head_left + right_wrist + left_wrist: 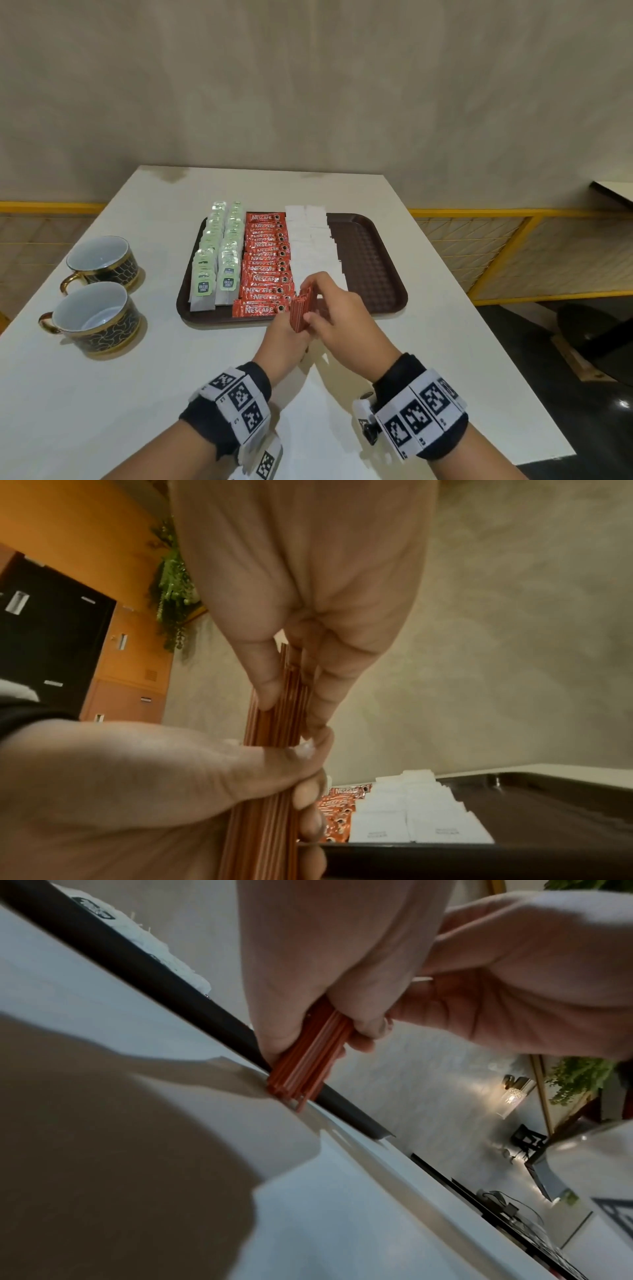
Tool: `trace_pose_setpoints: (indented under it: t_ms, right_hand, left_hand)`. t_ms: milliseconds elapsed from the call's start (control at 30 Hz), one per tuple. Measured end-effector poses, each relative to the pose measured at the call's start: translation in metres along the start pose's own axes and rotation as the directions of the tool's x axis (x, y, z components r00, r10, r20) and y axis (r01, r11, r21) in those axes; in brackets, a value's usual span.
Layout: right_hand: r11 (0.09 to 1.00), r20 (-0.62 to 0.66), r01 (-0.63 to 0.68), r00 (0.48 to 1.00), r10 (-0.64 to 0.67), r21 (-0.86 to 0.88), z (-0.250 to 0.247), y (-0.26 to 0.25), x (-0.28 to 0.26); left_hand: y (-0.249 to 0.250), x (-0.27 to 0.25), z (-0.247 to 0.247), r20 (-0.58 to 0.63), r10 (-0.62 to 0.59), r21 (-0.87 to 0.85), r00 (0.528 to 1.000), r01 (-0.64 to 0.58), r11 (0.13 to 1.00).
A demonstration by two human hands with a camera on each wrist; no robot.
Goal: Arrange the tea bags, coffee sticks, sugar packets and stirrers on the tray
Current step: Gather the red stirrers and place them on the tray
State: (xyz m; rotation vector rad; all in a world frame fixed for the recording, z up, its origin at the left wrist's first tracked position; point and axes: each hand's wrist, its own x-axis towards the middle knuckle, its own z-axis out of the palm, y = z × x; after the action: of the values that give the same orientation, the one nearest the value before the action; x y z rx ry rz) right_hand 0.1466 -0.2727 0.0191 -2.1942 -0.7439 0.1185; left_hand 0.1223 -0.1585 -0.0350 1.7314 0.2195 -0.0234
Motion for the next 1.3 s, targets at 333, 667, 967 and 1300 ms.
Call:
trace_pose_setpoints:
  t_ms: [333, 667, 967, 1300]
  right_hand:
    - [0.942, 0.198, 0.237, 0.961, -0.192, -0.238, 0.002, -0.002, -0.003]
    - [0.938, 0.068, 0.231, 0.973, -0.221, -0.257, -0.014, 0.002, 0.0]
    - [0.976, -0.034, 0.198, 0.979, -0.202, -0.095, -0.024, 0.006, 0.0]
    - [0.905, 0.204, 0.249, 0.961, -0.187, -0.344, -0.012, -0.003, -0.001]
  left_hand:
    - [0.0, 0.003, 0.0, -0.027, 0.054, 0.065, 0.998, -0.052, 0.997]
    - [0.007, 0.005, 0.001, -0.057, 0.1, 0.041, 0.993, -0.098, 0.994]
    - [0.017, 0.005, 0.004, -0.07, 0.109, -0.054, 0.992, -0.113, 0.992]
    - [-0.012, 0.025, 0.0, 0.013, 0.03, 0.21, 0.999, -0.032, 0.977]
